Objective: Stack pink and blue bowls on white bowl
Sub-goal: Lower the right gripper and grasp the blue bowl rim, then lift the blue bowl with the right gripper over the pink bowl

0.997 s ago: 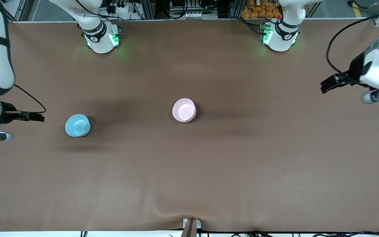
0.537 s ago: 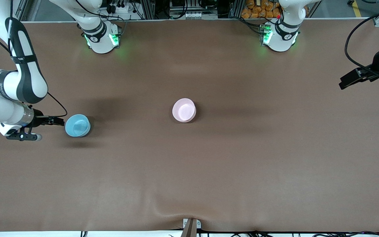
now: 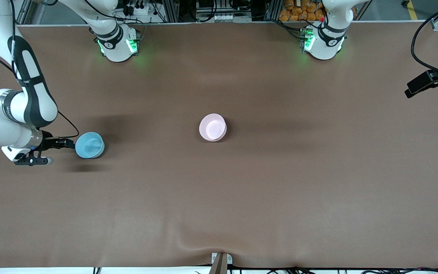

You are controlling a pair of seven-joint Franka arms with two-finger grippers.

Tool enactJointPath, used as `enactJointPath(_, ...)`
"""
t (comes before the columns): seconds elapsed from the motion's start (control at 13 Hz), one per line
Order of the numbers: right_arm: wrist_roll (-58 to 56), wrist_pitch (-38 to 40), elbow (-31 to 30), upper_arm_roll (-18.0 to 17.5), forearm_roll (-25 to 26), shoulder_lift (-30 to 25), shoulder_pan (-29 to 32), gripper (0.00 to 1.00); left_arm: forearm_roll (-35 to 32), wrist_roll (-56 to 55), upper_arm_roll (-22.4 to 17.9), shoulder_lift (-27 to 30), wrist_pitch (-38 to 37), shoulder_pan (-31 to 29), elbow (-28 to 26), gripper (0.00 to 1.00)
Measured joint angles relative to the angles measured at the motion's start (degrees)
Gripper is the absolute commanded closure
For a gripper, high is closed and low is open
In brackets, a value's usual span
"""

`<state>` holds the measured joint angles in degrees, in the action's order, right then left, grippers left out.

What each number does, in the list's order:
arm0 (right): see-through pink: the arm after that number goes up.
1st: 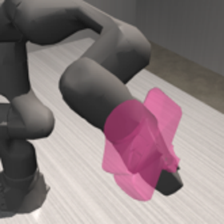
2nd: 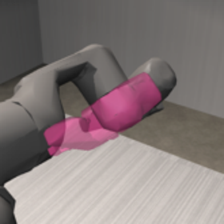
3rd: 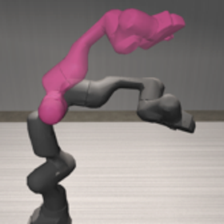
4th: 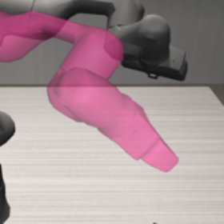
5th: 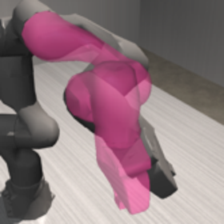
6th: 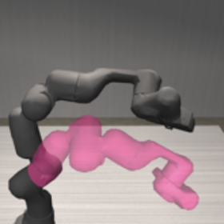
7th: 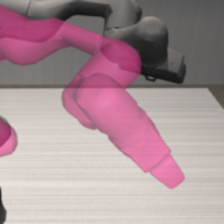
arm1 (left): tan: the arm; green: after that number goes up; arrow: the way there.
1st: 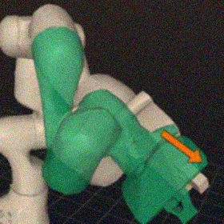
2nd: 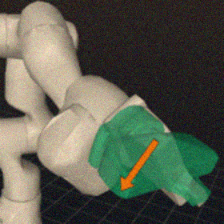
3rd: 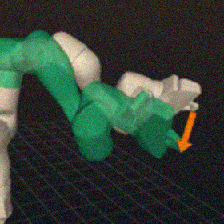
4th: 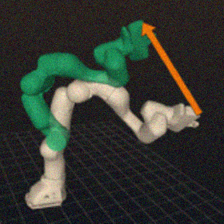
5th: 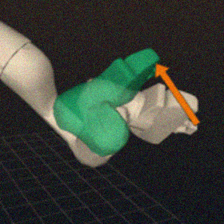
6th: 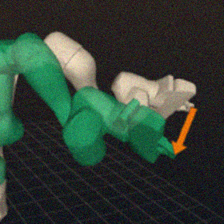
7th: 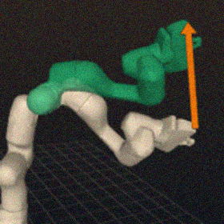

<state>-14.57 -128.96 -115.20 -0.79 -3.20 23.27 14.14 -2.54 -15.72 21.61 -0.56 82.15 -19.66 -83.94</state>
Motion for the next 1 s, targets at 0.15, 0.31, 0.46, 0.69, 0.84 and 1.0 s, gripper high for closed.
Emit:
enactJointPath(0.15, -0.57, -0.54, -0.46, -0.11, -1.66, 0.43, 0.0, 0.47, 0.5, 1.11, -0.48, 0.28, 0.0, 0.47, 0.01, 0.0)
enactJointPath(0.31, -0.97, -0.64, -0.77, -0.25, -1.99, 0.5, -0.02, 0.58, 1.1, 2.58, -7.37, 1.03, -1.14, 7.46, 0.01, 0.0)
enactJointPath(0.46, -3.04, -1.26, -0.95, -0.26, -2.13, 0.59, 0.0, 0.64, 1.57, 3.0, -17.01, 1.65, -2.48, 17.2, 0.01, 0.0)
enactJointPath(0.69, -4.25, -3.89, -2.34, -0.18, -2.25, 1.19, 0.07, 0.79, 3.29, 3.82, -19.89, 2.08, -2.6, 19.22, -0.17, 0.0)
enactJointPath(0.84, -4.27, -5.16, -3.16, -0.17, -2.27, 1.34, 0.1, 0.99, 3.33, 4.05, -20.15, 2.08, -2.72, 19.21, -0.38, 0.0)
enactJointPath(1.0, -4.3, -5.25, -3.22, -0.19, -2.34, 1.32, 0.11, 1.0, 3.34, 4.17, -20.22, 2.08, -2.9, 19.21, -0.47, 0.0)
